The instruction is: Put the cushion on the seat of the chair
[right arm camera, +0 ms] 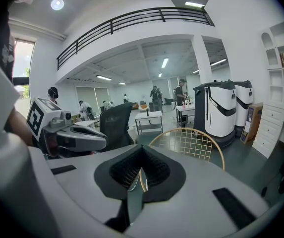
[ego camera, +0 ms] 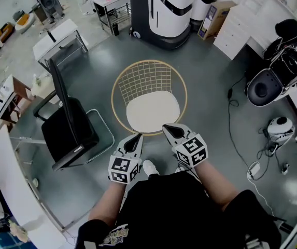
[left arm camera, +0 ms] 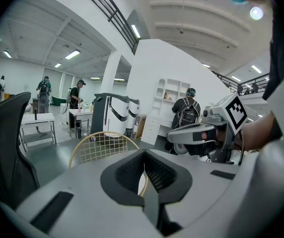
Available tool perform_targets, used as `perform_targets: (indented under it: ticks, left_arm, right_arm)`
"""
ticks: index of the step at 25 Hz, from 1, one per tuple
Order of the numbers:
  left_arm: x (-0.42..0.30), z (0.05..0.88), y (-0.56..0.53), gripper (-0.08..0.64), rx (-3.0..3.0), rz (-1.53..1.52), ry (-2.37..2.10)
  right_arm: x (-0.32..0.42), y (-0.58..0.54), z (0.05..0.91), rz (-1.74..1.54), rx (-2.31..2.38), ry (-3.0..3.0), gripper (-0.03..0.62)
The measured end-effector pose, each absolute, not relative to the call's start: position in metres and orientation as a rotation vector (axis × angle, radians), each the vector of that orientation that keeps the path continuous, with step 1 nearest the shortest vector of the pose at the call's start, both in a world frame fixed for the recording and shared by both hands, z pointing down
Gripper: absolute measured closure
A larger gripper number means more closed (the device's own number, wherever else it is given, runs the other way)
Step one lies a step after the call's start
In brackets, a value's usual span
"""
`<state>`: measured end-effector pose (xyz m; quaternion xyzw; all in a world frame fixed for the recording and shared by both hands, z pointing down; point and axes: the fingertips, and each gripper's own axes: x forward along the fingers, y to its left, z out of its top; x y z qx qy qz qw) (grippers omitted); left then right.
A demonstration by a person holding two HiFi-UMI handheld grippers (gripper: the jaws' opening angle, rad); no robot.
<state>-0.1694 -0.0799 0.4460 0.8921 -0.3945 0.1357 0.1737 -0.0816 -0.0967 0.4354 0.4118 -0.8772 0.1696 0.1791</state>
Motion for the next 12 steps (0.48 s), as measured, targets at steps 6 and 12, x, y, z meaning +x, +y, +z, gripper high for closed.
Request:
perform_targets:
  ticks: [6, 12]
  left_arm:
    - [-0.143, 0.444, -0.054, 0.541, 2.515, 0.375, -1.146]
    - [-0.113, 0.437, -0.016, 0.541, 2.486, 0.357, -1.211]
  right_arm:
    - [-0.06, -0.069, 0.434, 0.471, 1.126, -2.495, 0.58]
    - [-0.031, -0.033, 0.428, 0.456, 1.069, -2.529, 0.58]
